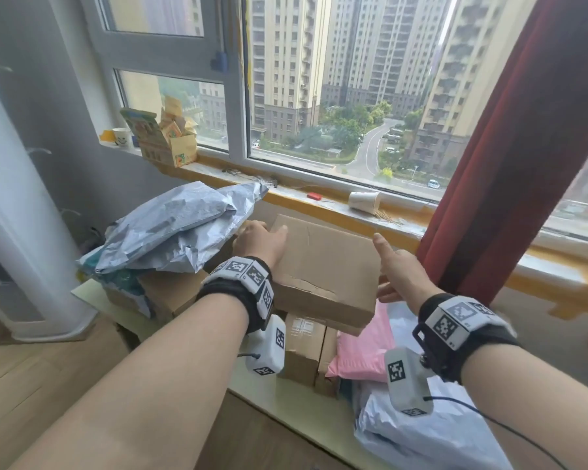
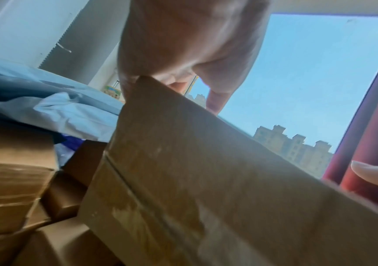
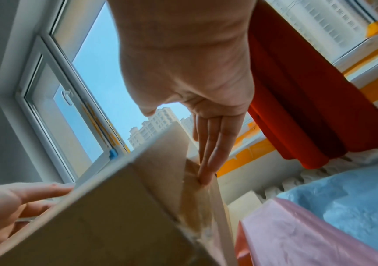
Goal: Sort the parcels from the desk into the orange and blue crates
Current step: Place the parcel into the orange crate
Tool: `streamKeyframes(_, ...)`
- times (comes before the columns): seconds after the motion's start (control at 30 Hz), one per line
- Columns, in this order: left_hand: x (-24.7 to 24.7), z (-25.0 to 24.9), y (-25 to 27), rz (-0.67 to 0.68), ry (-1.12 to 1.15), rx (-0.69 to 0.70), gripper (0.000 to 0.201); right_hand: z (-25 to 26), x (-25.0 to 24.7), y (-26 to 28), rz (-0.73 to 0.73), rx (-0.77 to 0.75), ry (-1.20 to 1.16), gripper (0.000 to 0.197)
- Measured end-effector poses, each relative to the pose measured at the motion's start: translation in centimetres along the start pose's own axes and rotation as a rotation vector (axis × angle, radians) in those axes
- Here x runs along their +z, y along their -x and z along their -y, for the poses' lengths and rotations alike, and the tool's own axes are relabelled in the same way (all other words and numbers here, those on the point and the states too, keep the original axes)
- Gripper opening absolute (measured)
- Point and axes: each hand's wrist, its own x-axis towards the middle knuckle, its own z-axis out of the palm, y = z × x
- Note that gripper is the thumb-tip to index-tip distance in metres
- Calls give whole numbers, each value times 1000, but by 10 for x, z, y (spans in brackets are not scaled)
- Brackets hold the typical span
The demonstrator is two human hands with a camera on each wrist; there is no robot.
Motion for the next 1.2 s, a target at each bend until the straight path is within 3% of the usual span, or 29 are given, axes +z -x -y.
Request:
streamKeyframes(0.2,2,-33,6,34,134,130,49,6,-26,5,-69,80,-297,76)
streamKeyframes(0.33,2,-44,13,48,269,100,49,11,-35,14,-118,84,-521,58)
streamKeyframes(0.5,6,-40,18,84,423,-3,86,7,-41,17,-204,-6,-535,34)
streamKeyframes(0.77,17,-28,18,214,625,-162,137,-17,-48,34,-97,-215,-464,44)
streamKeyframes(0.9,22,-29,21,313,673,-203,113,-25,-52,40,-80,-227,-528,44)
streamKeyframes(1.0,29,-24,14,432,746,-270,83,-26,-54,45,-82,-227,-527,38)
streamKeyframes(1.1,30,-22,17,530,803,-391,68,-24,-53,46,-90,-181,-520,26)
streamKeyframes(1.2,33,-24,29,608,859,-446,42,-24,-52,40,-111,-99,-560,30)
